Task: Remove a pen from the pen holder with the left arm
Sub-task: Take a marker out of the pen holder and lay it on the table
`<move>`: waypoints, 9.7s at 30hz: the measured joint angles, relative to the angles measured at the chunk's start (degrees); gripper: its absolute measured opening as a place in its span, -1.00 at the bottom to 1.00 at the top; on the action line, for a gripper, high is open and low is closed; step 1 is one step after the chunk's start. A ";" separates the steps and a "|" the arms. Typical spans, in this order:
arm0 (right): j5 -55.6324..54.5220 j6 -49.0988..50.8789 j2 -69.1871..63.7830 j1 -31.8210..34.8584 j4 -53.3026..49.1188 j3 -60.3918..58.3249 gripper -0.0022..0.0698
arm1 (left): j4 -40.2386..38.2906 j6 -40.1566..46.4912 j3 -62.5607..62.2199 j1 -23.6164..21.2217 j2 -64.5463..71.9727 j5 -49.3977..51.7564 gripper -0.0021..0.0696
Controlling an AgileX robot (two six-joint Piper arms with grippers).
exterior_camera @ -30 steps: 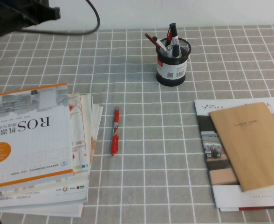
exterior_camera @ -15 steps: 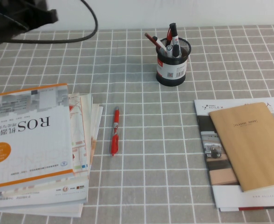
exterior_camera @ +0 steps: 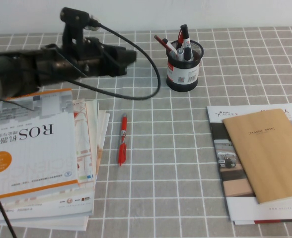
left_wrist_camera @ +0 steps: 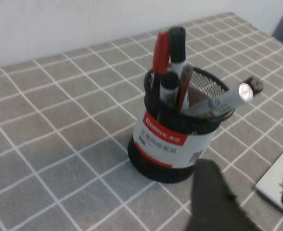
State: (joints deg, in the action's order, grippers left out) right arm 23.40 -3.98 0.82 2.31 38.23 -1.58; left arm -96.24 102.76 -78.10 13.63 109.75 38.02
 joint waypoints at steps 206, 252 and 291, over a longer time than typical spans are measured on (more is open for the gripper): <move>0.00 0.00 0.00 0.00 0.00 0.00 -0.97 | 79.39 -80.24 12.73 1.64 -30.45 -6.00 -0.94; 0.00 0.00 0.00 0.00 0.10 0.00 -0.97 | 91.07 -86.00 64.13 1.64 -95.42 -16.90 -0.94; 0.00 0.00 0.00 0.00 0.21 0.00 -0.97 | 94.27 -95.51 79.59 -13.89 -110.38 -16.40 -0.94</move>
